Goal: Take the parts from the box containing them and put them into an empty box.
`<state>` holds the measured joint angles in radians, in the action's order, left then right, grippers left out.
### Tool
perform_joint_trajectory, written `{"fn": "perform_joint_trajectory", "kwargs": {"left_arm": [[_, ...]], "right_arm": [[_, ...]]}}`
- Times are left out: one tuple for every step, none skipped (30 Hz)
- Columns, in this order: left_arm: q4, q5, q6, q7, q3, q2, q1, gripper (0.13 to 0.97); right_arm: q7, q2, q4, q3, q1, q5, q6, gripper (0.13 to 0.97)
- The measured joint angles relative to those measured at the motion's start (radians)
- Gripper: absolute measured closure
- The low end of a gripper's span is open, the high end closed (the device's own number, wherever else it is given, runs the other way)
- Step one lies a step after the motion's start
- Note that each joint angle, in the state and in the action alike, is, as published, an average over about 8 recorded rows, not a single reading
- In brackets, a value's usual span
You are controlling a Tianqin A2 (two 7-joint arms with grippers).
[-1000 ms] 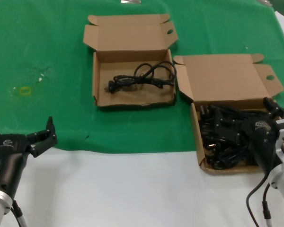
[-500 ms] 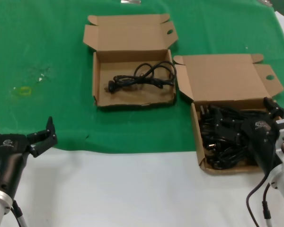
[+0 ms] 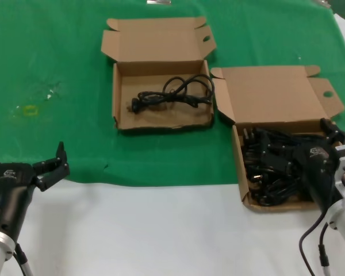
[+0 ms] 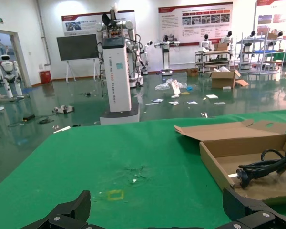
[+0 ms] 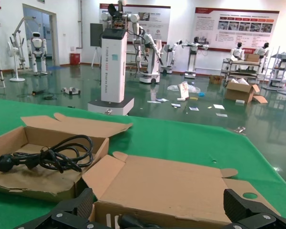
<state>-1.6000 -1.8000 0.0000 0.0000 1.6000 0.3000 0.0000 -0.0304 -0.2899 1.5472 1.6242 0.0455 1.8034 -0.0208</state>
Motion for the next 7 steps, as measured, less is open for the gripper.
{"fn": "perform_joint_trajectory", "kwargs": {"left_arm": [[0.0,0.0,0.0,0.0,0.0,0.0,0.0,0.132],[0.0,0.0,0.0,0.0,0.0,0.0,0.0,0.132],[0.0,0.0,0.0,0.0,0.0,0.0,0.0,0.132],[0.0,0.0,0.0,0.0,0.0,0.0,0.0,0.132],[0.0,0.0,0.0,0.0,0.0,0.0,0.0,0.132],[0.0,0.0,0.0,0.0,0.0,0.0,0.0,0.132],[0.0,0.0,0.0,0.0,0.0,0.0,0.0,0.132]], "right_arm": [[0.0,0.0,0.0,0.0,0.0,0.0,0.0,0.129],[0.0,0.0,0.0,0.0,0.0,0.0,0.0,0.129],[0.0,0.0,0.0,0.0,0.0,0.0,0.0,0.129],[0.0,0.0,0.0,0.0,0.0,0.0,0.0,0.129],[0.0,0.0,0.0,0.0,0.0,0.0,0.0,0.129],[0.0,0.0,0.0,0.0,0.0,0.0,0.0,0.129],[0.0,0.0,0.0,0.0,0.0,0.0,0.0,0.129]]}}
